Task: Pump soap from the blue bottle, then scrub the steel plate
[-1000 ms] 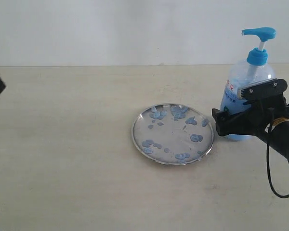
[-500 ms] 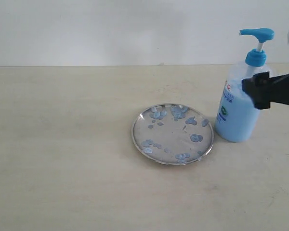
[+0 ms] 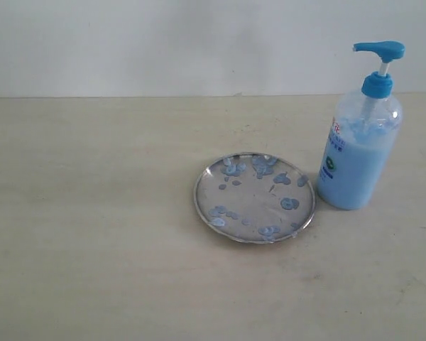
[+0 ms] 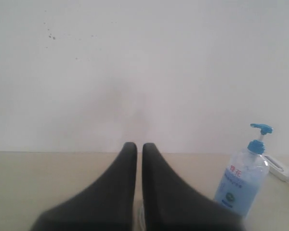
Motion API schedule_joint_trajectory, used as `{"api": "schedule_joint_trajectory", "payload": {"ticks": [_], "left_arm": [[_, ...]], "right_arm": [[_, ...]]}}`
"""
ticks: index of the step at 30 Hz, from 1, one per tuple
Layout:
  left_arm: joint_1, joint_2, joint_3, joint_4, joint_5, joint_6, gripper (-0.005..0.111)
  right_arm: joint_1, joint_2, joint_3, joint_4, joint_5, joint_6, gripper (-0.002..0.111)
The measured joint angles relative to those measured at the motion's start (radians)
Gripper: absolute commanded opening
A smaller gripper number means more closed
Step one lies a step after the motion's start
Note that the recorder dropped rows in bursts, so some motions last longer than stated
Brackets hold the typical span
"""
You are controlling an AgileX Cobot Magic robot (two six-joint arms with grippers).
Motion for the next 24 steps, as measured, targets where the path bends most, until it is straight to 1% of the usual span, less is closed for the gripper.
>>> {"api": "schedule_joint_trajectory", "payload": {"ticks": [2,4,10,13,17,21,24], "left_arm": [[0.000,0.000,0.000,-0.002,0.031,0.000,0.004],[0.000,0.000,0.000,-0.002,0.060,0.000,0.004],[0.000,0.000,0.000,-0.002,0.084,0.000,0.004],[0.000,0.000,0.000,-0.002,0.084,0.000,0.004],[0.000,0.000,0.000,-0.002,0.084,0.000,0.004],[0.000,0.000,0.000,-0.002,0.084,0.000,0.004],[0.000,0.020,0.000,-0.002,0.084,-0.022,0.004]], "right_arm": [[0.000,0.066,0.059,0.046,-0.057,0.022,0.002],[0.000,0.122,0.068,0.055,-0.068,0.002,0.002],[0.000,0.236,0.071,0.059,-0.057,-0.230,0.002],[0.000,0.250,0.072,0.059,-0.032,-0.262,0.002],[0.000,0.253,0.075,0.062,-0.018,-0.195,0.002],[0.000,0.253,0.075,0.082,-0.018,-0.040,0.002],[0.000,0.253,0.075,0.088,-0.016,0.026,0.002]]}}
